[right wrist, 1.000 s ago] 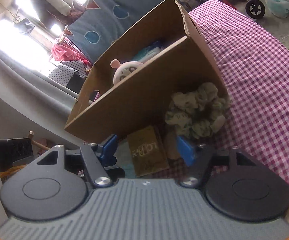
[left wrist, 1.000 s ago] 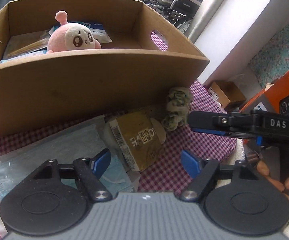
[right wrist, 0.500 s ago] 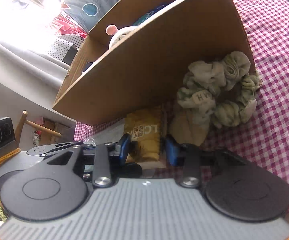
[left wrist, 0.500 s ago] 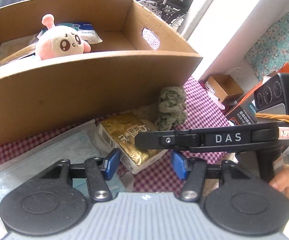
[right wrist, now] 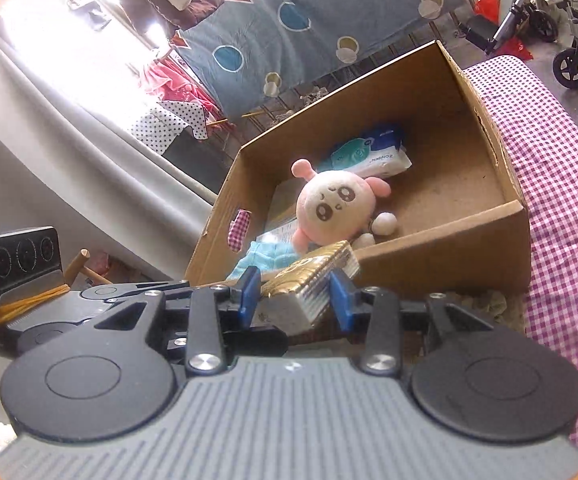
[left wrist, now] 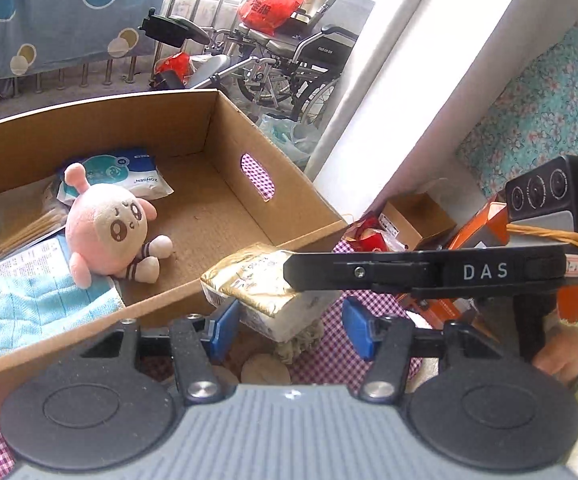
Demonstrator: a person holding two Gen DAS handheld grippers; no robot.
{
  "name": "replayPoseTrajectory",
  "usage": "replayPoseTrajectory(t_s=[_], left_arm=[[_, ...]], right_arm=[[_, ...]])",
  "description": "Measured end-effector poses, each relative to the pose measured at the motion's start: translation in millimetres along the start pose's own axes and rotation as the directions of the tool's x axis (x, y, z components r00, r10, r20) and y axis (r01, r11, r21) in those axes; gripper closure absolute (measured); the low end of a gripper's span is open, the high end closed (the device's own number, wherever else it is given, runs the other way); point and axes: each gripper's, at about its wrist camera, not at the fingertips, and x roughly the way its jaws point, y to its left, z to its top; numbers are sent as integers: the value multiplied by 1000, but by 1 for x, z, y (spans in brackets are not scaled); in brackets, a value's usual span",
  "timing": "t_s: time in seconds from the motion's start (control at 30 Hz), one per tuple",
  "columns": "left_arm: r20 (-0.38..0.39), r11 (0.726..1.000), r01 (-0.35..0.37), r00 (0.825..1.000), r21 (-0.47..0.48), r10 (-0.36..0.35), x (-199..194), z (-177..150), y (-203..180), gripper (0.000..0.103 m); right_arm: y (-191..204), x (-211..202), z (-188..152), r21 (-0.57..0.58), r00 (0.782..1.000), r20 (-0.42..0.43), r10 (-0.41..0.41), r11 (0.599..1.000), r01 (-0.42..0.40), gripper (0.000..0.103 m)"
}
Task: Organize soft objects
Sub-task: 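Grasp the gold snack packet with the right tool, then lift the gold packet into the box and open the right tool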
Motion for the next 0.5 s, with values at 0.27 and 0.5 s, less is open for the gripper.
replayPoseTrajectory(t_s=[0.27,0.5], left_arm=[[0,998,39,999,-38,-39,3,9,6,45],[60,999,34,998,-17,-33,-4,33,10,45]], right_arm=[[-7,-20,-2,26,1000,-21,3,1000,-2,65],[5,-20,36,-49,1000,9,0,999,1,65]])
